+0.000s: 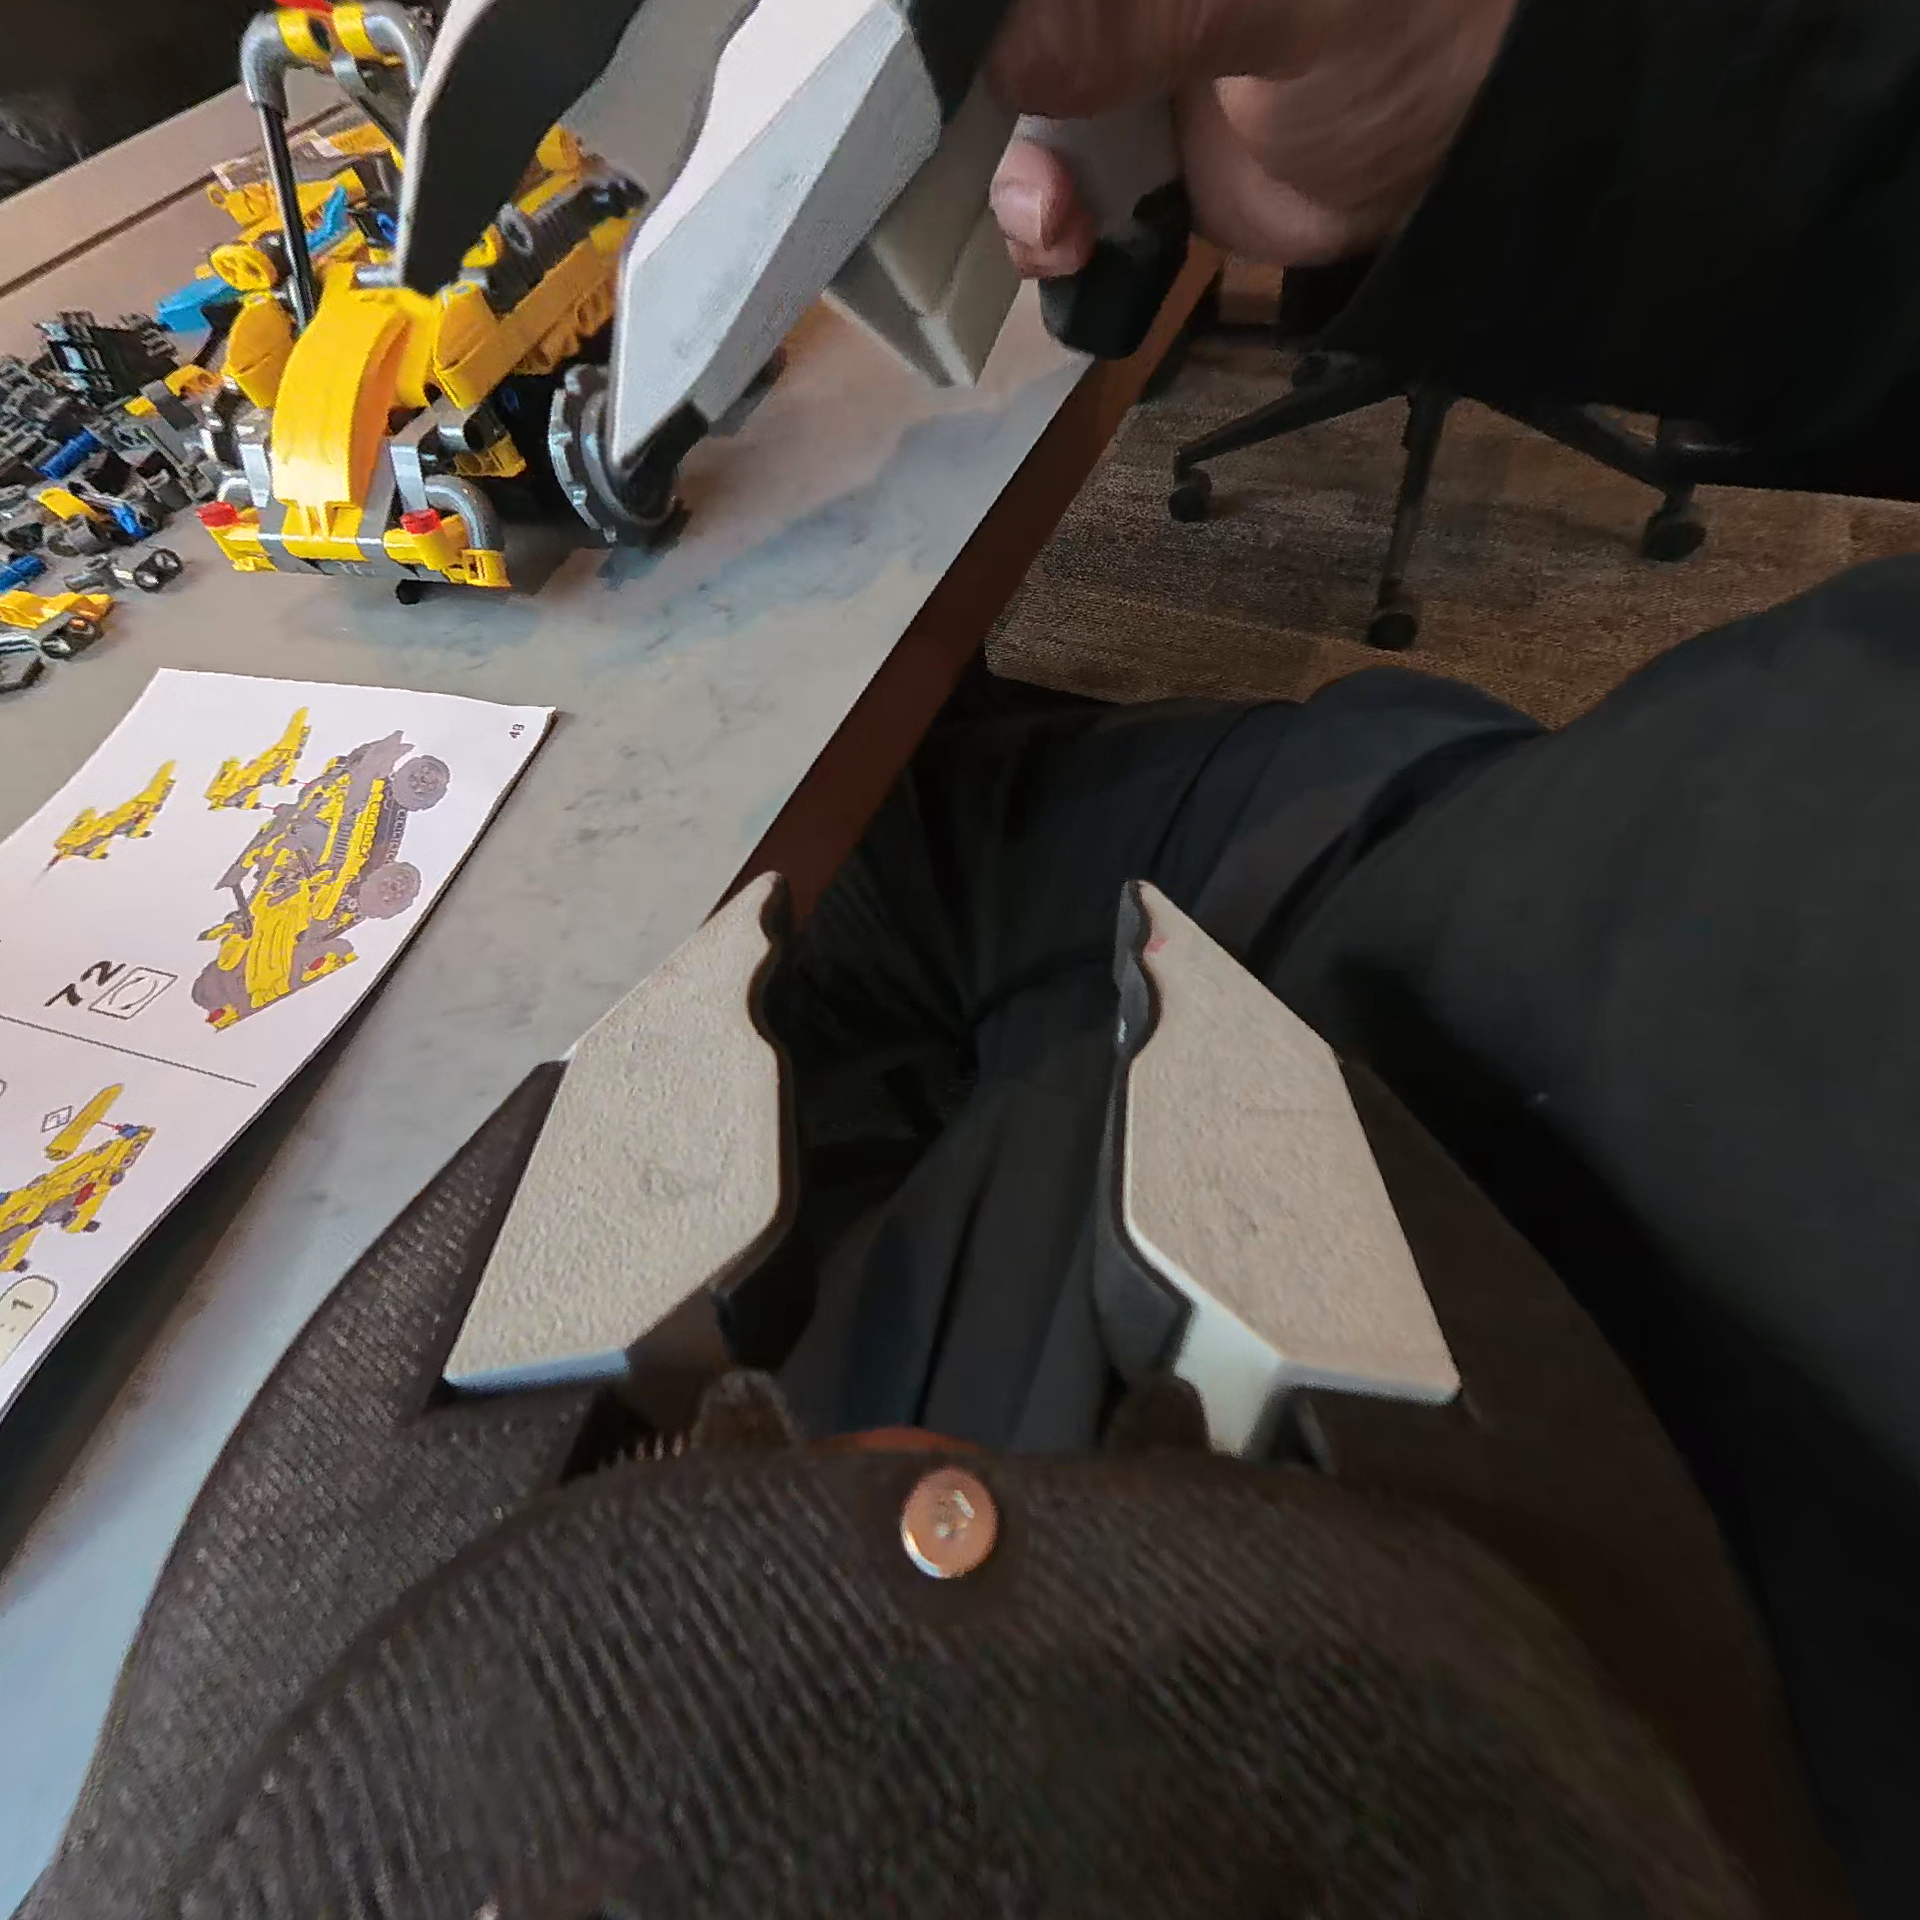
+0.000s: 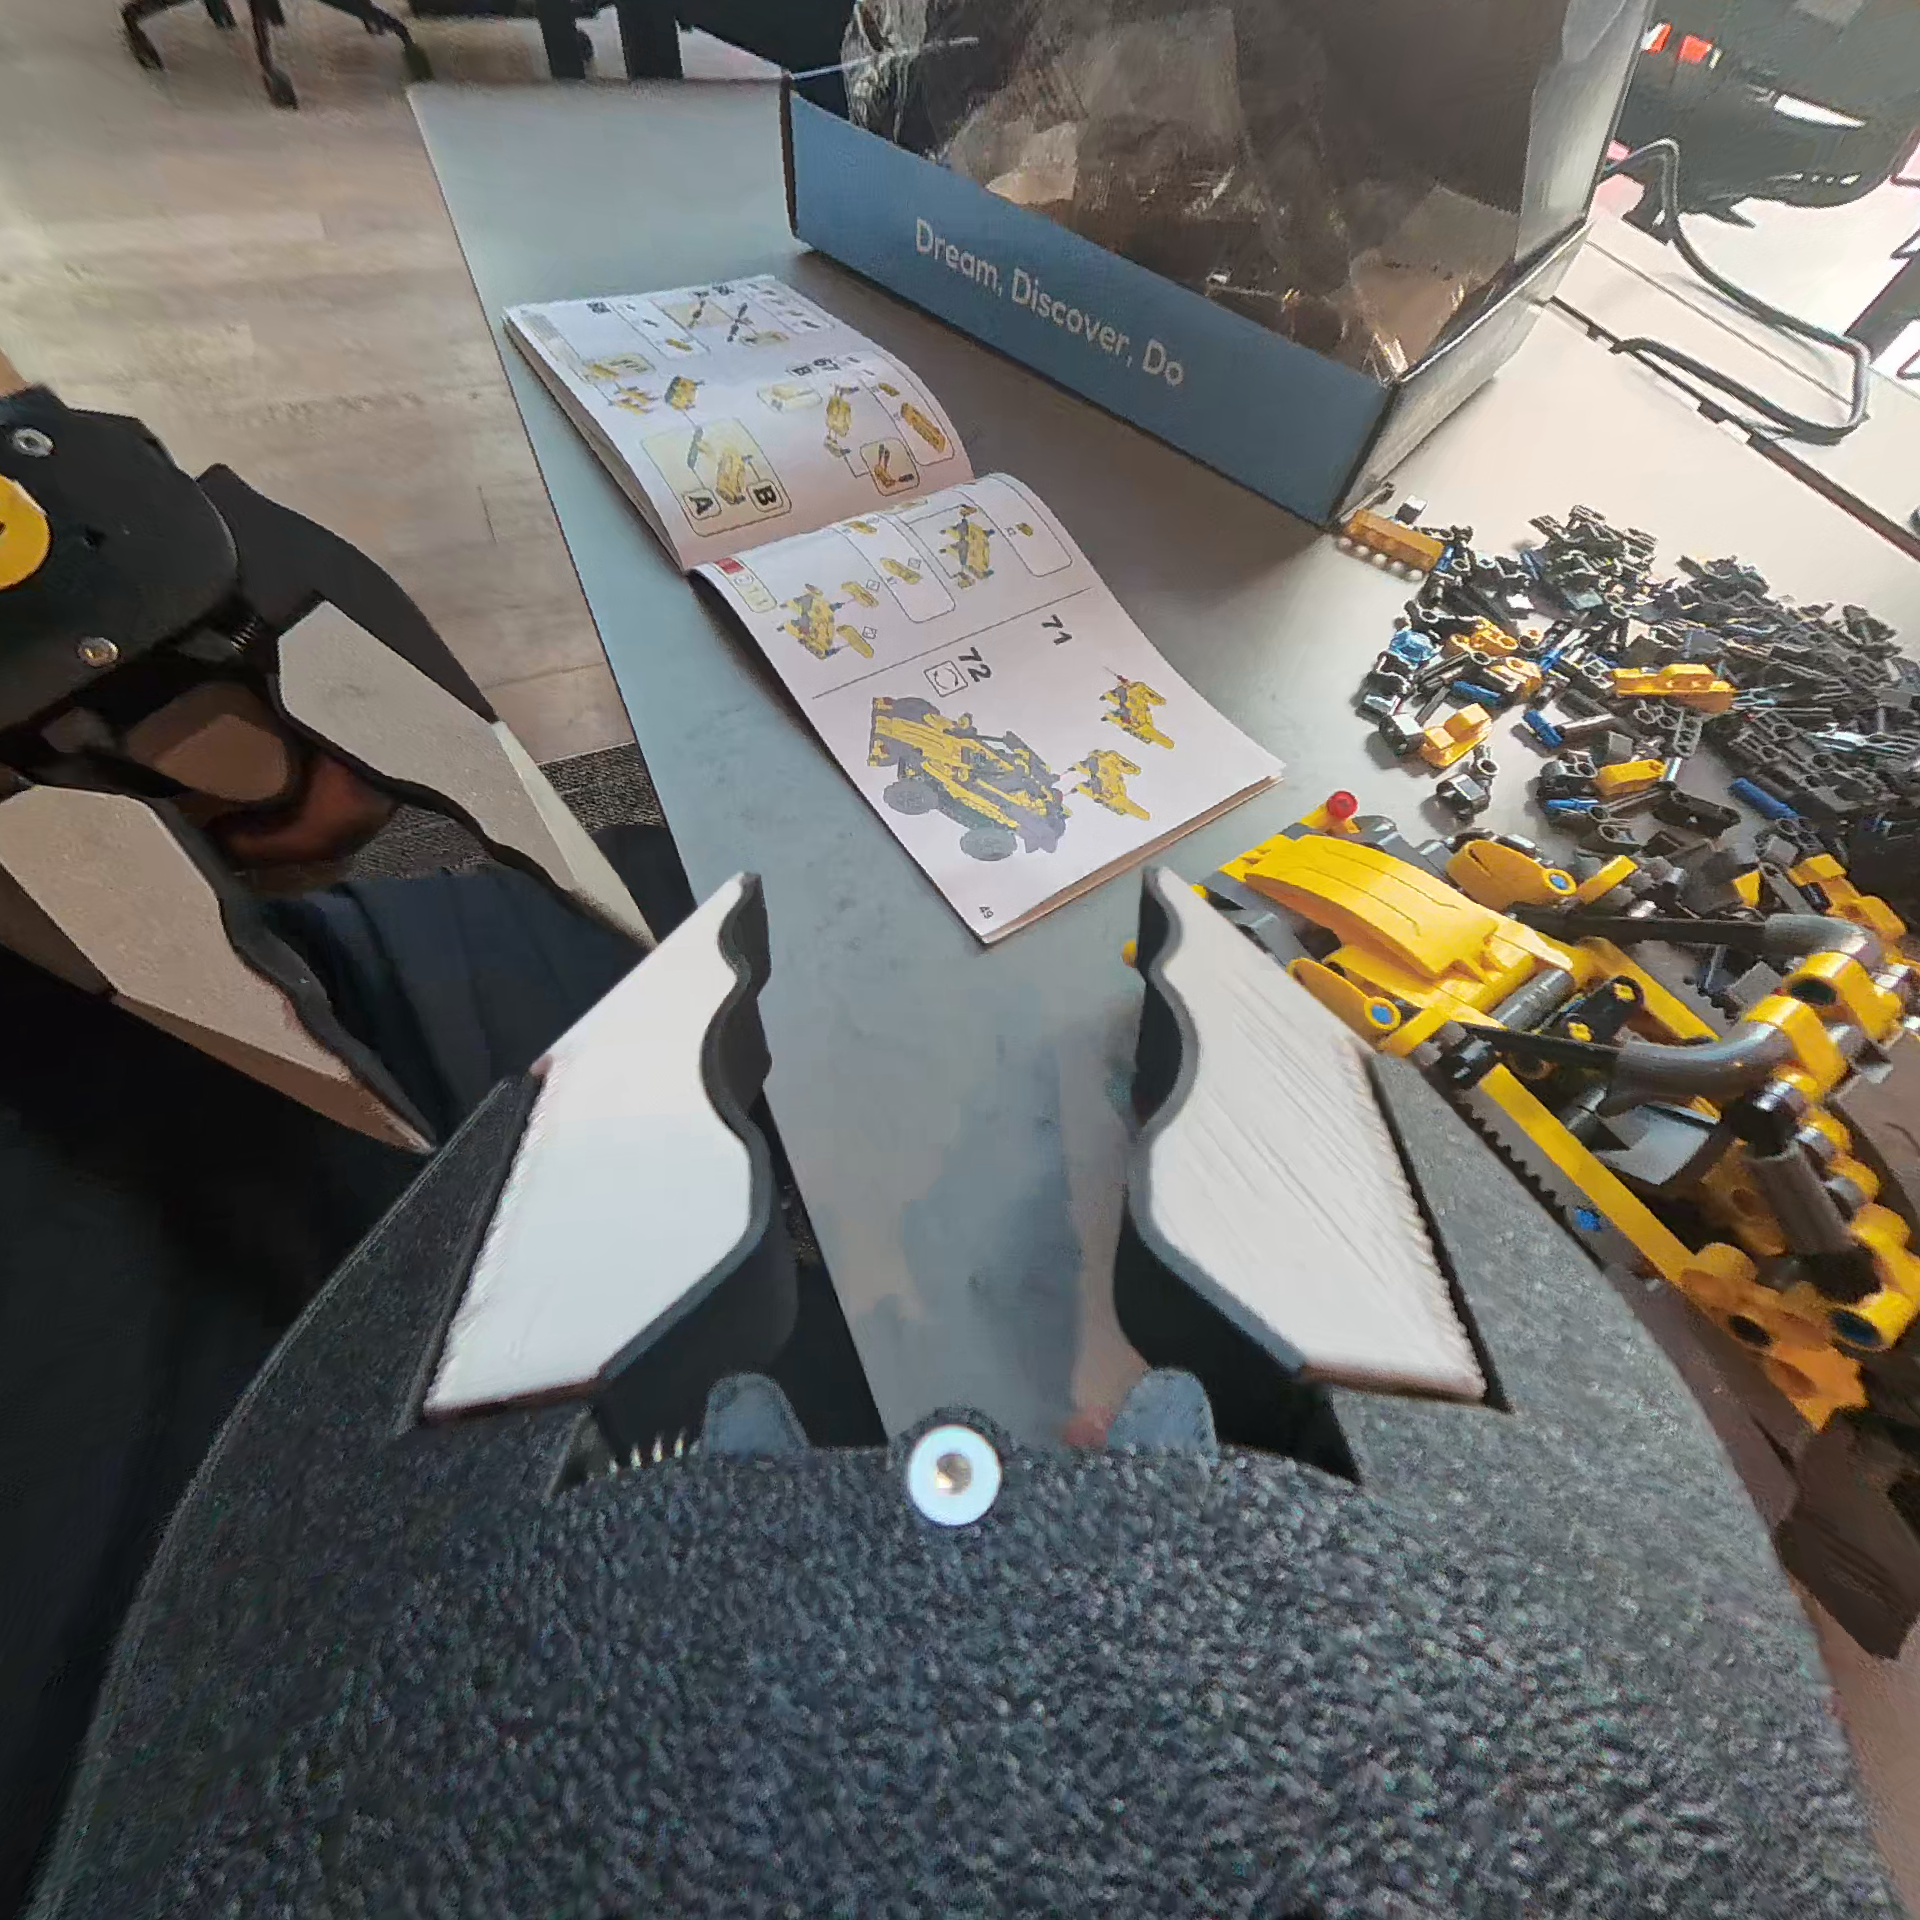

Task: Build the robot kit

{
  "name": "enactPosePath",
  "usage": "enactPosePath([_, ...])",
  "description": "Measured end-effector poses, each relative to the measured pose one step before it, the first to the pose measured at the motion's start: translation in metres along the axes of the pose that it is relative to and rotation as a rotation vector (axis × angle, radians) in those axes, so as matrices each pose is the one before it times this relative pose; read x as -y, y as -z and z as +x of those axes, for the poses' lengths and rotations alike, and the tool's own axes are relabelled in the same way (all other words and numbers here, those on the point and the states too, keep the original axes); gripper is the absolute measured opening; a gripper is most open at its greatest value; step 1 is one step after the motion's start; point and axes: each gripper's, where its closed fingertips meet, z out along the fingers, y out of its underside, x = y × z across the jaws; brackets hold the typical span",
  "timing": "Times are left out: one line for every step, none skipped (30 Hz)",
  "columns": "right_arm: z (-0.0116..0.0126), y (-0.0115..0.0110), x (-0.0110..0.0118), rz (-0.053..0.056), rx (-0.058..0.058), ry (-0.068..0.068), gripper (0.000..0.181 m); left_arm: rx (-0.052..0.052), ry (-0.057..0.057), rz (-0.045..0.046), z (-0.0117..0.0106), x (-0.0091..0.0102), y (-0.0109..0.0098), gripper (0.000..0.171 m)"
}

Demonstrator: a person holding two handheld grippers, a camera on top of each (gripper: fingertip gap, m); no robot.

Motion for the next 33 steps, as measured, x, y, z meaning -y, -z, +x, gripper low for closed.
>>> enactPosePath([0.00081, 0.00232, 0.00060, 0.0012, 0.0001, 0.0041, 0.068, -0.0019, 0.0048, -0.00430, -0.00095, -0.00166, -0.00093, 0.059])
enactPosePath([0.00125, 0.00245, 0.00116, 0.0066, -0.0023, -0.0014, 0.068, -0.0054, 0.0049, -0.00462, -0.00028, -0.00150, -0.00122, 0.058])
enactPosePath([0.00104, 0.00244, 0.00102, 0.0074, -0.0004, -0.0037, 0.065, -0.0065, 0.0047, -0.00700, 0.00010, -0.00147, -0.00120, 0.057])
enactPosePath([0.00113, 0.00260, 0.00046, 0.0076, -0.0014, -0.0017, 0.058, -0.0054, 0.0042, -0.00502, 0.00015, -0.00088, -0.00120, 0.055])
enactPosePath([0.00108, 0.00265, -0.00087, 0.0040, -0.0012, 0.0059, 0.039, -0.0045, 0.0028, 0.00074, 0.00047, 0.00000, -0.00097, 0.054])
enactPosePath([0.00077, 0.00232, -0.00347, -0.0079, 0.0018, 0.0136, 0.009, -0.0035, -0.0007, 0.00341, 0.00072, 0.00045, -0.00076, 0.053])
enactPosePath([0.00117, 0.00154, -0.00487, -0.0161, -0.0012, 0.0145, 0.000, 0.0006, -0.0048, 0.00375, 0.00030, 0.00042, -0.00054, 0.052])
enactPosePath([0.00377, 0.00069, -0.00585, -0.0251, -0.0178, 0.0057, 0.000, 0.0023, -0.0077, 0.00392, 0.00014, 0.00051, -0.00039, 0.051])
enactPosePath([0.00327, 0.00058, -0.00554, -0.0269, -0.0150, 0.0045, 0.000, 0.0024, -0.0075, 0.00320, 0.00007, 0.00035, -0.00044, 0.050])
enactPosePath([0.00152, 0.00109, -0.00242, -0.0093, -0.0068, 0.0105, 0.000, 0.0010, -0.0051, 0.00222, 0.00025, 0.00013, -0.00048, 0.049])
enactPosePath([0.00221, 0.00201, 0.00199, 0.0147, -0.0155, 0.0085, 0.013, 0.0005, -0.0006, -0.00040, 0.00001, -0.00052, -0.00079, 0.048])
enactPosePath([0.00281, 0.00226, 0.00219, 0.0126, -0.0174, 0.0000, 0.020, 0.0017, 0.0036, -0.00327, -0.00038, -0.00074, -0.00084, 0.047])
enactPosePath([0.00161, 0.00233, -0.00031, -0.0043, -0.0044, -0.0024, 0.011, -0.0013, 0.0054, -0.00292, -0.00018, -0.00079, -0.00097, 0.047])
enactPosePath([0.00078, 0.00202, -0.00230, -0.0139, 0.0023, 0.0047, 0.000, -0.0016, 0.0061, -0.00395, -0.00024, -0.00086, -0.00085, 0.047])
enactPosePath([0.00280, 0.00145, -0.00308, -0.0196, -0.0107, 0.0041, 0.000, 0.0003, 0.0052, -0.00284, -0.00044, -0.00066, -0.00076, 0.046])
enactPosePath([0.00245, 0.00190, -0.00215, -0.0144, -0.0102, 0.0070, 0.000, 0.0001, 0.0030, -0.00234, -0.00022, -0.00057, -0.00074, 0.046])
enactPosePath([0.00246, 0.00285, 0.00128, 0.0090, -0.0137, 0.0098, 0.000, 0.0005, 0.0006, -0.00346, -0.00022, -0.00073, -0.00060, 0.045])
enactPosePath([0.00314, 0.00344, 0.00326, 0.0197, -0.0165, 0.0023, 0.006, 0.0024, -0.0013, -0.00331, -0.00034, -0.00063, -0.00027, 0.045])
enactPosePath([0.00358, 0.00342, 0.00258, 0.0113, -0.0115, -0.0075, 0.010, 0.0012, -0.0025, -0.00221, -0.00004, -0.00055, -0.00017, 0.044])
enactPosePath([0.00352, 0.00310, 0.00133, 0.0062, -0.0059, -0.0106, 0.010, 0.0006, -0.0025, -0.00196, 0.00000, -0.00054, 0.00005, 0.044])
enactPosePath([0.00368, 0.00316, 0.00122, 0.0086, -0.0044, -0.0137, 0.010, 0.0006, -0.0019, -0.00034, -0.00012, -0.00023, 0.00016, 0.043])
enactPosePath([0.00374, 0.00338, 0.00142, 0.0153, -0.0046, -0.0148, 0.010, 0.0012, -0.0008, 0.00087, -0.00040, -0.00017, 0.00020, 0.043])
enactPosePath([0.00391, 0.00334, 0.00143, 0.0196, -0.0043, -0.0142, 0.010, 0.0009, 0.0007, 0.00030, -0.00054, -0.00023, -0.00005, 0.042])
enactPosePath([0.00464, 0.00303, 0.00021, 0.0162, -0.0054, -0.0152, 0.010, 0.0003, 0.0023, -0.00105, -0.00048, -0.00046, -0.00013, 0.042])
enactPosePath([0.00679, 0.00267, -0.00157, 0.0066, -0.0138, -0.0191, 0.010, -0.0009, 0.0038, -0.00253, -0.00035, -0.00061, -0.00015, 0.041])
enactPosePath([0.00746, 0.00290, -0.00213, 0.0042, -0.0152, -0.0200, 0.013, -0.0018, 0.0041, -0.00330, -0.00032, -0.00050, 0.00011, 0.041])
enactPosePath([0.00685, 0.00331, -0.00111, 0.0113, -0.0108, -0.0165, 0.020, -0.0008, 0.0023, -0.00108, -0.00023, -0.00013, 0.00054, 0.041])
enactPosePath([0.00683, 0.00358, -0.00096, 0.0164, -0.0091, -0.0168, 0.025, 0.0019, 0.0016, 0.00368, -0.00045, 0.00058, 0.00078, 0.041])
enactPosePath([0.00723, 0.00332, -0.00264, 0.0083, -0.0076, -0.0265, 0.028, 0.0016, 0.0019, 0.00543, -0.00050, 0.00066, 0.00073, 0.040])
enactPosePath([0.00766, 0.00279, -0.00515, -0.0062, -0.0064, -0.0353, 0.033, 0.0004, 0.0031, 0.00333, -0.00026, 0.00045, 0.00011, 0.039])
enactPosePath([0.00828, 0.00227, -0.00615, -0.0090, -0.0107, -0.0312, 0.036, -0.0015, 0.0042, 0.00064, 0.00001, 0.00012, -0.00040, 0.039])
enactPosePath([0.00908, 0.00214, -0.00575, -0.0015, -0.0184, -0.0253, 0.038, -0.0030, 0.0044, -0.00231, 0.00037, -0.00035, -0.00088, 0.039])
enactPosePath([0.00788, 0.00203, -0.00525, -0.0001, -0.0145, -0.0207, 0.039, -0.0039, 0.0033, -0.00495, 0.00070, -0.00072, -0.00104, 0.039])
